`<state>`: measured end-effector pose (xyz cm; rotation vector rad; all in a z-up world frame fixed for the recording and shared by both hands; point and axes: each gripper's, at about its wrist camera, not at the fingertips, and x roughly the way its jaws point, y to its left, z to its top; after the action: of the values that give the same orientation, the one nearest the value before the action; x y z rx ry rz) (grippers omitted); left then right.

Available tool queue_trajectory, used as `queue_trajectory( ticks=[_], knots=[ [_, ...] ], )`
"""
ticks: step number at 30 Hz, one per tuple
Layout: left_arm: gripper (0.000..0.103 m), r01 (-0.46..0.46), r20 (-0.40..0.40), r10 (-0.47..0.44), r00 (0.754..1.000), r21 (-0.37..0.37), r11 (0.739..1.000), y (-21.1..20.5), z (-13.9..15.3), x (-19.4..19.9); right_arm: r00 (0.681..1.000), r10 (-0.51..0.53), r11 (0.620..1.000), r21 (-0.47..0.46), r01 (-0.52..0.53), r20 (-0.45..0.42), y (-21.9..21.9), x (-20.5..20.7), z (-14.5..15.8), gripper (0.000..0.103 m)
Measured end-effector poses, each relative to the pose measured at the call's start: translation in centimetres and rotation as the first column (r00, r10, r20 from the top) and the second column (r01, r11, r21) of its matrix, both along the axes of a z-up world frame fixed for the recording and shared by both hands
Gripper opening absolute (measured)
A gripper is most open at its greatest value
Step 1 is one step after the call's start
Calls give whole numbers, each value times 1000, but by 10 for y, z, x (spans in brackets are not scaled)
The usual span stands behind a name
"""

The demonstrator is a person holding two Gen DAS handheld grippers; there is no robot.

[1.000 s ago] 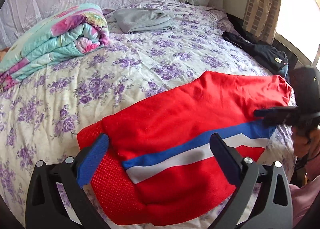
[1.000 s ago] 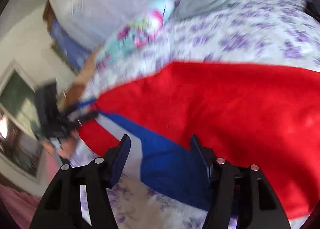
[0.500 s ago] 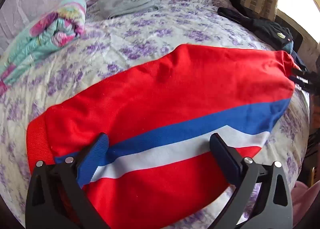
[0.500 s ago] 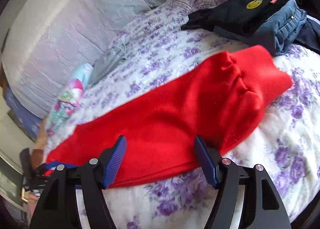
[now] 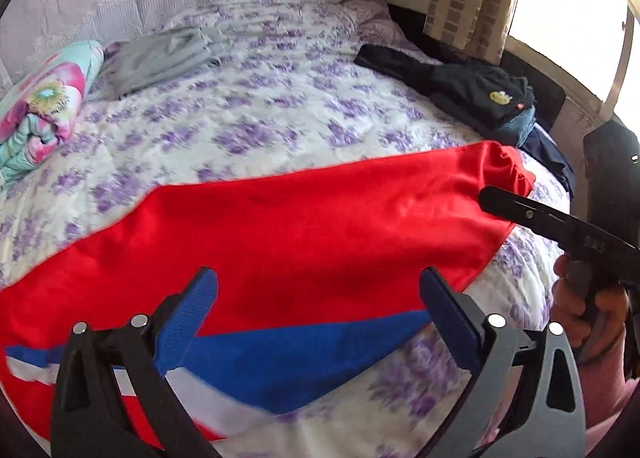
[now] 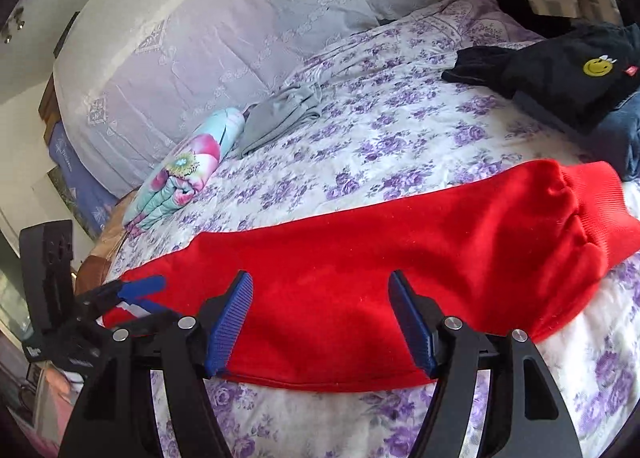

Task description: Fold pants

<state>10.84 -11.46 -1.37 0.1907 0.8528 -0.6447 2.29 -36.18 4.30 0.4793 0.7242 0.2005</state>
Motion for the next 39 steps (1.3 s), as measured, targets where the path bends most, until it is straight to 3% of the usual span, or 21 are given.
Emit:
queue_trajectory(
  ticks=[2, 7, 11, 15, 19, 22, 28, 31, 36, 39],
  knots=[
    [99, -9, -18, 10, 1000, 29, 1000, -15, -13, -2, 1000, 3, 1000, -9, -3, -16, 0, 1, -4, 71],
    [99, -7, -84, 15, 996, 91, 996, -22, -48, -8, 993, -3, 980, -200, -22, -121, 11, 1, -25, 71],
    [99, -5, -54, 10, 998, 83, 997, -13, -51, -18, 995, 41, 902, -425, -75, -89, 38, -15, -28, 79],
    [99, -3, -68, 8, 998, 74, 997, -2, -42, -22, 996, 24, 922, -383, -57, -90, 32, -17, -23, 79],
    [99, -95, 77, 87, 993, 106, 990, 37, -12, -24, 997, 62, 948, -310, -71, -41, 30, -21, -5, 79],
    [99, -227, 119, 211, 970, 137, 964, 81, -2, -10, 994, 113, 935, -338, -109, -8, 51, -19, 6, 79],
    [99, -451, 60, 447, 893, 141, 881, 175, -3, 21, 962, 269, 923, -300, -242, 53, 109, -12, 21, 79],
    [98, -428, 12, 429, 903, 78, 900, 195, -5, 18, 937, 345, 895, -321, -310, 58, 146, -8, 22, 79],
    [99, -405, 133, 384, 914, 211, 890, 174, -19, 8, 917, 399, 849, -383, -365, 10, 193, 4, 9, 76],
    [99, -403, 170, 371, 913, 237, 884, 169, -23, 5, 912, 392, 799, -446, -403, -123, 213, 13, -14, 76]
  ],
)
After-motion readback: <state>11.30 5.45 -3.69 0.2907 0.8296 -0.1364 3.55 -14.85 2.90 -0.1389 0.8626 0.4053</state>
